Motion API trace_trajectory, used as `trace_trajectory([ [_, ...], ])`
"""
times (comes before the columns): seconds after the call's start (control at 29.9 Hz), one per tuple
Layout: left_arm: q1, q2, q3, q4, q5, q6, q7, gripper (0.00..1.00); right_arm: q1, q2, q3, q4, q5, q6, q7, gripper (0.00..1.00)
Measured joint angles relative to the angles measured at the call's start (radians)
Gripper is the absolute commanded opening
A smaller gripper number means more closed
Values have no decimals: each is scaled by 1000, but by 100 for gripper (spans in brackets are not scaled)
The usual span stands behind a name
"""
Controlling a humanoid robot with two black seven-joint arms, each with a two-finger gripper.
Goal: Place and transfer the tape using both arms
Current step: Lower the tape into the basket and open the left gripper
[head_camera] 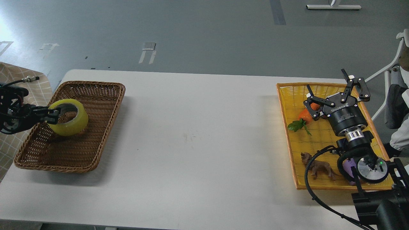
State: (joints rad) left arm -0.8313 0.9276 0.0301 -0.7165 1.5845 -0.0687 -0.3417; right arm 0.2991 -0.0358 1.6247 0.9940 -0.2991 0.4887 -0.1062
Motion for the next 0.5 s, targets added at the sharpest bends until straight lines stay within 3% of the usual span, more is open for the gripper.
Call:
trace_trajectory([
  [0.5,3,-7,-2,1,-3,1,1,0,0,-1,1,0,0,0,0,100],
])
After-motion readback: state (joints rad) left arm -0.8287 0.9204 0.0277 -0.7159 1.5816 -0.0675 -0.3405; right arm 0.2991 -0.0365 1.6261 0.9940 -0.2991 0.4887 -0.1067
